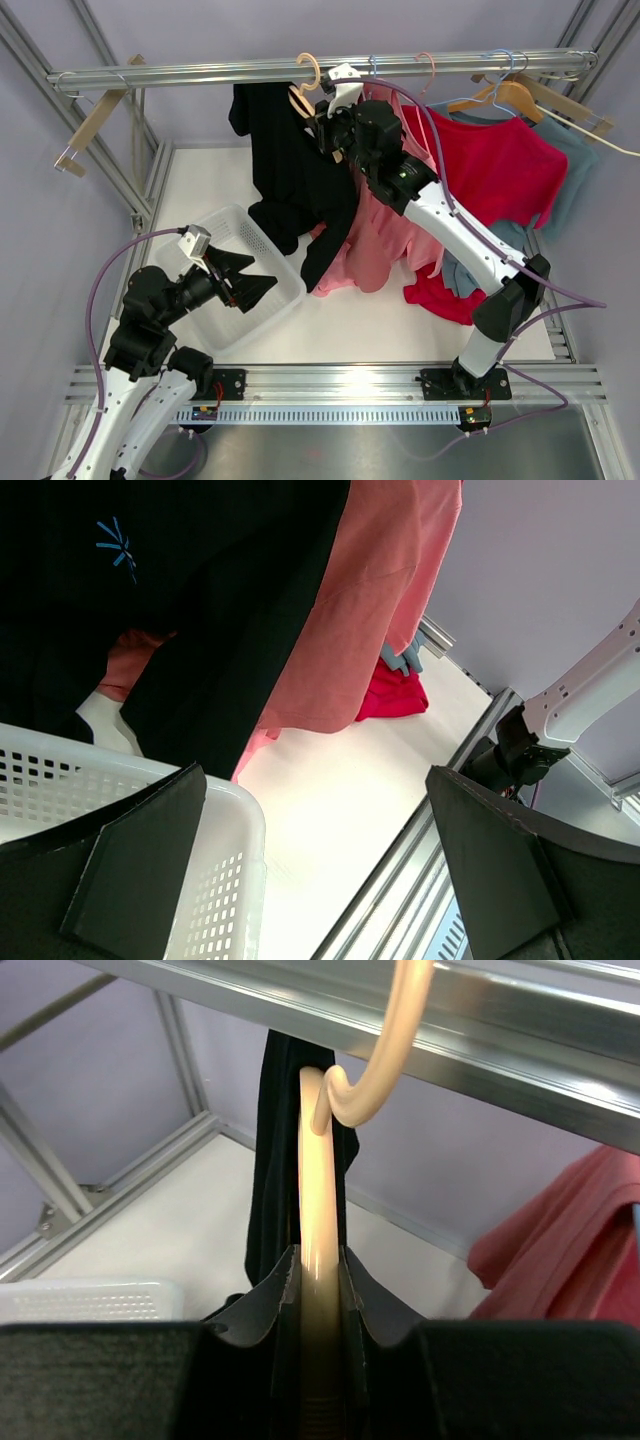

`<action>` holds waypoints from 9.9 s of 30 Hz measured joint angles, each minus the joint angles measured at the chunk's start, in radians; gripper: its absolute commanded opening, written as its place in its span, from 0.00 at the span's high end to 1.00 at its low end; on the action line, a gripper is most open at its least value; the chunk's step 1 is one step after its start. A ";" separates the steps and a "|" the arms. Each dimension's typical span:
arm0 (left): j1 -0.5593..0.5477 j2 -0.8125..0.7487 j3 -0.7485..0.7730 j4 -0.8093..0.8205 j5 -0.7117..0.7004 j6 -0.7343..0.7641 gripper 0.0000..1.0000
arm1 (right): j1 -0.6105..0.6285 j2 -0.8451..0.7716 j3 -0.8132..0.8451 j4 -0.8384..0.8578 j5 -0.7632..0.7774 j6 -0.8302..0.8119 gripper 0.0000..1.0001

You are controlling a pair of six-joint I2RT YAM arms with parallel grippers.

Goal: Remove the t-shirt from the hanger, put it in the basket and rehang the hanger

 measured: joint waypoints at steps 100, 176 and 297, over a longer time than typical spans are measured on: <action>-1.374 0.660 0.188 0.278 -1.239 0.127 1.00 | 0.357 -0.334 -0.091 0.034 0.323 0.133 1.00; -0.795 0.744 1.230 0.279 -1.354 1.066 1.00 | 0.330 -1.299 -0.523 -0.646 0.060 0.523 1.00; 0.165 -0.069 0.038 -0.206 0.018 -0.029 0.01 | 0.160 0.452 0.610 -0.137 -0.004 0.282 0.96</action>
